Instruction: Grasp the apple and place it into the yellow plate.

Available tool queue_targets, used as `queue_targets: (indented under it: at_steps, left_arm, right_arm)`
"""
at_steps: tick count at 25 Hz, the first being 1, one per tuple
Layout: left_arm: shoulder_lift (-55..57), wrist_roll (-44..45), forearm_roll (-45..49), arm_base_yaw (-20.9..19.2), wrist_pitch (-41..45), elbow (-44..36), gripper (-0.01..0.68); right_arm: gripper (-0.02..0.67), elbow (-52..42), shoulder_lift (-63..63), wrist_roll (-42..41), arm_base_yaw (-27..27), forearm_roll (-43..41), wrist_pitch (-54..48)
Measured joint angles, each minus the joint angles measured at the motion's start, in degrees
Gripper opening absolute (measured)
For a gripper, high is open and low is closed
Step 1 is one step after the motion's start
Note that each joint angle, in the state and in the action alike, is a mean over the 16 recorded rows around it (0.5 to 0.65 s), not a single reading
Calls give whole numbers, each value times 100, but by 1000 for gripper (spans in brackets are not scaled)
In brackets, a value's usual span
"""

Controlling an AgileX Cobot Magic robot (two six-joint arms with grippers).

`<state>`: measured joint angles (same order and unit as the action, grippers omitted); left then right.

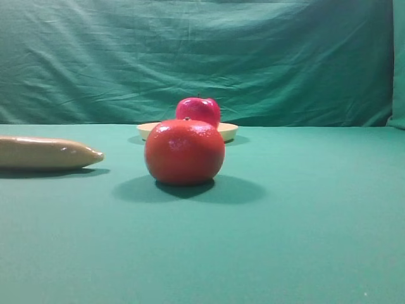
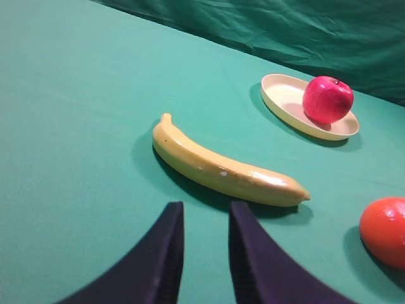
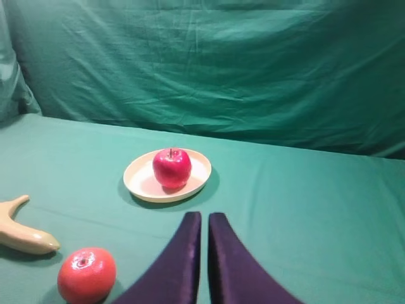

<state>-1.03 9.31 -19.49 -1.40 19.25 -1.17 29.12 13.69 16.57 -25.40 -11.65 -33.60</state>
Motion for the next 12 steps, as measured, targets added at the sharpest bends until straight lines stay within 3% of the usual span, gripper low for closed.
queue_targets:
  at_steps: [6, 12]
  left_arm:
    - [0, 0, 0, 0, 0, 0, 157]
    - [0, 0, 0, 0, 0, 0, 157]
  right_arm:
    - [0, -246, -204, 6, 316, -53, -163]
    - [0, -935, -690, 6, 1026, -99, 142]
